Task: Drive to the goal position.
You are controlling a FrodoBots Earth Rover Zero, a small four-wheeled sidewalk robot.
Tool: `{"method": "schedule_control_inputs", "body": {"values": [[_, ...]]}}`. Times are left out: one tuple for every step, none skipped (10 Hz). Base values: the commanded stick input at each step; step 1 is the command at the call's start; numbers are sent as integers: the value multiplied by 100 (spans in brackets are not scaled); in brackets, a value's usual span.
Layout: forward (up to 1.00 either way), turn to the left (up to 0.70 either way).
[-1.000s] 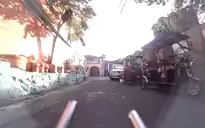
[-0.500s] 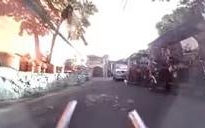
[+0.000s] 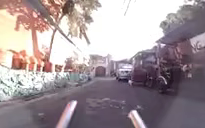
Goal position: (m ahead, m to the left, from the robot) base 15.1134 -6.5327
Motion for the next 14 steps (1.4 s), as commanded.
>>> {"method": "schedule_control_inputs", "body": {"values": [[85,-33],[85,-34],[85,-34],[85,-34],[85,-34],[85,-34],[85,-34],[85,-34],[85,-34],[85,-34],[85,-34],[85,-32],[85,0],[85,0]]}}
